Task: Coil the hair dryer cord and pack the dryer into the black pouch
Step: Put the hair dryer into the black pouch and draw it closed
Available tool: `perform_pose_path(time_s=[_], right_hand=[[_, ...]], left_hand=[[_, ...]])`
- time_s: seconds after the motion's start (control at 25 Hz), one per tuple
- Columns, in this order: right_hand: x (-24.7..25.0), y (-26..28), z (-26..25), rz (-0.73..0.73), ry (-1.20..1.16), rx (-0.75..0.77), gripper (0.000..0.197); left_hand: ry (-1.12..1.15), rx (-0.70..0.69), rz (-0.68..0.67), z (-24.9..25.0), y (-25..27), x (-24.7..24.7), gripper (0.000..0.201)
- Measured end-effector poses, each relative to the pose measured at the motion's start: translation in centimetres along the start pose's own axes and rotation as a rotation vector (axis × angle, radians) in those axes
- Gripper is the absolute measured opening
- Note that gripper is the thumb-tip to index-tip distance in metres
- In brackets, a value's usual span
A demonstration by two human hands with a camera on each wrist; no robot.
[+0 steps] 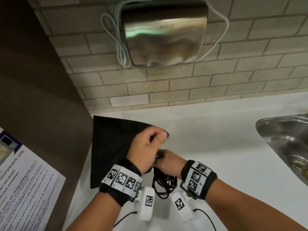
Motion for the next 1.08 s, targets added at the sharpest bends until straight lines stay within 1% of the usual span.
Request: perform_pose_path(time_s=[0.04,0.08,0.12,0.16,0.2,0.24,0.28,0.32,0.4,0.44,0.52,0.6,0.64,0.72,0.8,0.84,0.88,0.96,1.04,1.08], right_hand=[[0.2,-0.1,-0.1,-0.003,-0.029,0.009,0.034],[0.2,0.1,-0.3,-0.049,-0.212,-0.029,0.033],[0.0,0.4,-0.5,-0.124,-0.480,-0.078,0.029],[-0.1,1.0,-1.4,-0.193,-0.689,-0.106,0.025],[-0.2,1.5,-1.8,-0.245,-0.843,-0.164,0.026],[-0.4,1.8,-1.8,-0.303,-0.918,-0.226,0.031],[-0.4,1.8,-1.8,-0.312,-0.925,-0.273,0.033],[-0.1,1.9,-1.8,-0.304,-0.925,-0.307,0.031],[0.5,1.3,-1.4,-0.215,-0.994,-0.371,0.029],[0.7,1.2,-1.4,-0.166,-1.030,-0.374,0.032],[0.8,0.7,-1.1,-0.115,-1.136,-0.354,0.042],[0.4,0.7,-1.8,-0.123,-1.206,-0.296,0.046],[0.4,0.7,-1.9,-0.114,-1.196,-0.264,0.043],[0.9,0.3,-2.4,-0.069,-1.130,-0.200,0.034],[2.0,-0.4,-2.5,0.007,-1.077,-0.138,0.034],[2.5,-0.7,-2.6,0.040,-1.019,-0.084,0.035],[2.9,-0.8,-2.8,0.076,-0.918,-0.044,0.036],[3.4,-0.1,-4.0,0.121,-0.604,0.073,0.034],[2.8,0.4,-5.8,0.090,-0.207,0.247,0.022],[2.3,0.5,-6.2,0.049,-0.049,0.278,0.015]], left_hand=[[-0.146,-0.050,-0.135,-0.6,0.6,-1.3,0.010],[-0.249,-0.081,-0.223,-1.2,1.4,-2.1,0.011],[-0.283,-0.091,-0.249,-1.8,1.9,-2.1,0.014],[-0.267,-0.092,-0.236,-2.1,2.2,-1.7,0.017],[-0.234,-0.097,-0.207,-2.3,2.4,-1.2,0.019],[-0.208,-0.092,-0.180,-2.4,2.6,-0.7,0.020],[-0.192,-0.081,-0.157,-2.5,2.8,-0.3,0.022],[-0.187,-0.075,-0.121,-2.4,3.1,-0.1,0.024],[-0.148,-0.040,-0.029,-1.9,3.6,0.3,0.028],[-0.085,-0.007,0.007,-1.7,4.0,0.3,0.028],[0.023,0.055,0.028,-1.4,4.3,0.1,0.029],[-0.041,0.054,0.039,-1.3,3.4,0.5,0.032],[-0.102,0.050,0.057,-1.2,2.9,1.0,0.031],[-0.223,0.024,0.152,-1.0,1.3,2.7,0.025],[-0.310,-0.048,0.251,0.3,0.1,4.2,0.020],[-0.326,-0.097,0.260,1.1,-0.4,4.5,0.017],[-0.342,-0.136,0.232,2.0,-0.9,4.3,0.013],[-0.481,-0.180,0.114,3.0,-1.7,3.1,0.007],[-0.666,-0.238,-0.058,3.4,-1.9,1.2,0.010],[-0.696,-0.259,-0.159,3.5,-1.6,0.1,0.010]])
Point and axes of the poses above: each hand's wrist, its own y-axis away from the middle knuckle, its own x-axis out of the back of the hand, z = x × y, the point moved 9 cm from there along -y, towards the middle knuckle, and after that the axes turned 8 degrees about z, right-handed, at the moved point
